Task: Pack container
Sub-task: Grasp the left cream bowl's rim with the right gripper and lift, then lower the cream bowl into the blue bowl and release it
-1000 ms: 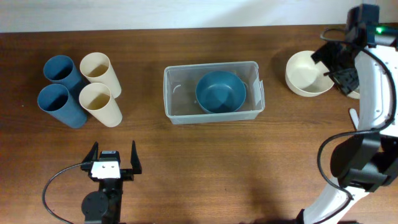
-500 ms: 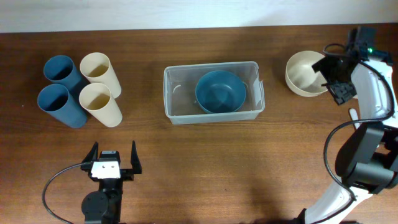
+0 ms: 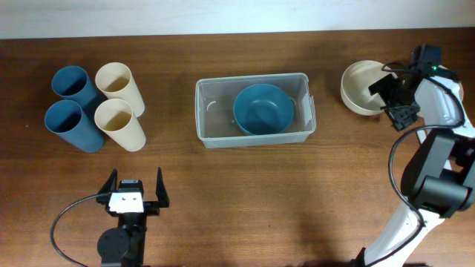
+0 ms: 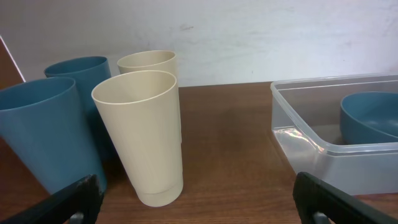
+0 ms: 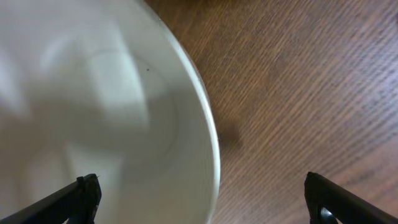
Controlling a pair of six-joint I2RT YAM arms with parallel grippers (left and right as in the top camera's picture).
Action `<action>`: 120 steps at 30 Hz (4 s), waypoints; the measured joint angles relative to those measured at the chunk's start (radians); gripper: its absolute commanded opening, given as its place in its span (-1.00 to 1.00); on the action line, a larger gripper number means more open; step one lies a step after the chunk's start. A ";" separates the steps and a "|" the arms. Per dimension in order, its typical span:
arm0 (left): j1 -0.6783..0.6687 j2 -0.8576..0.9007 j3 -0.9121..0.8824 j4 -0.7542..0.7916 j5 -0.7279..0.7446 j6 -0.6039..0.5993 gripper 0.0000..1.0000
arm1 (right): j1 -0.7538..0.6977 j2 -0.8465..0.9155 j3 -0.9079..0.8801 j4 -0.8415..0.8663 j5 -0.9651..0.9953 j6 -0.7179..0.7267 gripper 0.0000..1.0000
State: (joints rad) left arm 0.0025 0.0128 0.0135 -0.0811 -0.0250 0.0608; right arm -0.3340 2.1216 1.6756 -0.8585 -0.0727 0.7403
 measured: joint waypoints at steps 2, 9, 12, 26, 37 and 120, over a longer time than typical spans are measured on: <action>0.000 0.000 0.000 0.000 0.000 0.000 0.99 | 0.000 0.007 0.000 0.003 0.000 -0.002 0.99; 0.000 0.000 0.000 0.000 0.000 0.000 0.99 | 0.000 0.013 0.000 0.031 -0.003 -0.006 0.69; 0.000 0.000 0.000 0.000 0.000 0.000 0.99 | 0.000 0.013 0.000 0.034 -0.005 -0.006 0.64; 0.000 0.000 0.000 0.000 0.000 0.000 0.99 | 0.000 0.029 -0.001 0.045 -0.010 0.002 0.62; 0.000 0.000 0.000 0.000 0.000 0.000 0.99 | 0.000 0.075 -0.012 0.071 -0.020 0.026 0.20; 0.000 0.000 0.000 0.000 0.000 0.000 0.99 | 0.518 0.142 0.533 -0.529 -0.161 -0.478 -0.92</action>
State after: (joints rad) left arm 0.0025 0.0128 0.0135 -0.0811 -0.0250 0.0608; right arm 0.1844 2.2635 2.2086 -1.3880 -0.2340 0.2619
